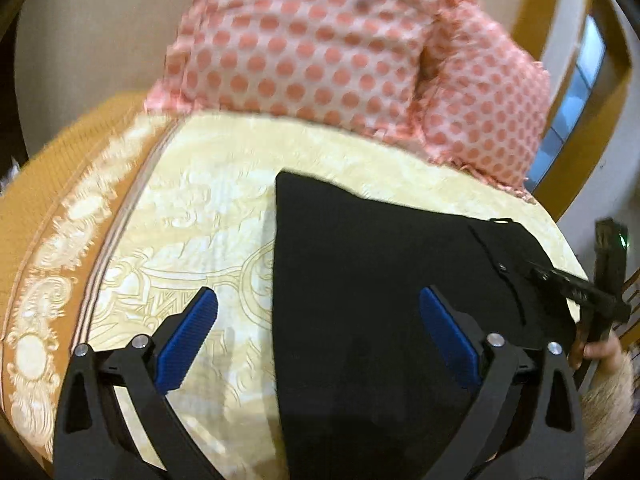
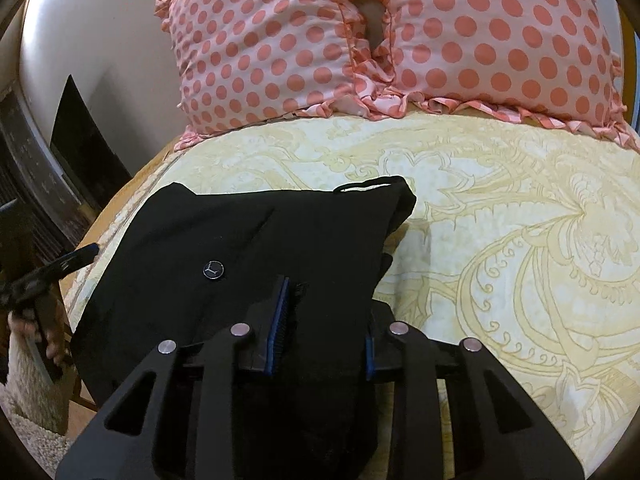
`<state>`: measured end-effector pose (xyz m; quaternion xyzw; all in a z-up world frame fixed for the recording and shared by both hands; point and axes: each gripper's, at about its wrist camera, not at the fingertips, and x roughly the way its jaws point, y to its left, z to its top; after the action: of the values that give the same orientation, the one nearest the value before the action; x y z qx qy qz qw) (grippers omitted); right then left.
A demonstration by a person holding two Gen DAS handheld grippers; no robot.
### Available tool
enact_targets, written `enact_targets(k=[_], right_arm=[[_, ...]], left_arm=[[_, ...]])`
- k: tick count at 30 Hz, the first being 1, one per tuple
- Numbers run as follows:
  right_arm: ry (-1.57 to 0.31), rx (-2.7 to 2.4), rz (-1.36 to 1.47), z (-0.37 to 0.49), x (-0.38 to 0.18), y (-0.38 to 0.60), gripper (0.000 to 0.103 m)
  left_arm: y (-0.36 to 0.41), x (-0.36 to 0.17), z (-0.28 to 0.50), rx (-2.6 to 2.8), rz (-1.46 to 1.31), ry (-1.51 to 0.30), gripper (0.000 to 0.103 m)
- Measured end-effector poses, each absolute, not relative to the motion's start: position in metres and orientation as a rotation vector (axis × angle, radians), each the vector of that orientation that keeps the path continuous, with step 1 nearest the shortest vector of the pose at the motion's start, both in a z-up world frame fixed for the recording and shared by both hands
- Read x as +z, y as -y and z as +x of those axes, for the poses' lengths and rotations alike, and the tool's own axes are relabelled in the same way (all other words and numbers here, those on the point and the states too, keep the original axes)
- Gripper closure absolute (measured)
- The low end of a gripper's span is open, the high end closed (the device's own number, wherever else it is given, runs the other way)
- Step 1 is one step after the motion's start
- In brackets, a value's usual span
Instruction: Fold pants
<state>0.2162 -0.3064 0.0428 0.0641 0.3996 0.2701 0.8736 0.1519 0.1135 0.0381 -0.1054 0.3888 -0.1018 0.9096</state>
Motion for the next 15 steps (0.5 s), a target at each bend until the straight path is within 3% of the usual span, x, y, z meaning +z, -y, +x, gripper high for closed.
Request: enact_targets(k=[8,15], right_arm=[[-0.885,0.597,0.222,0.226,0.033,0.315,0.067],[-0.929,0.636,0.316,0.239,0.019,0.322,0.059]], left_arm=[[-0.11,0.017,0.203,-0.319,-0.223,-0.992,0.019],[-0.102,0.015,0.216,-0.374,-0.224,-1.036,0.025]])
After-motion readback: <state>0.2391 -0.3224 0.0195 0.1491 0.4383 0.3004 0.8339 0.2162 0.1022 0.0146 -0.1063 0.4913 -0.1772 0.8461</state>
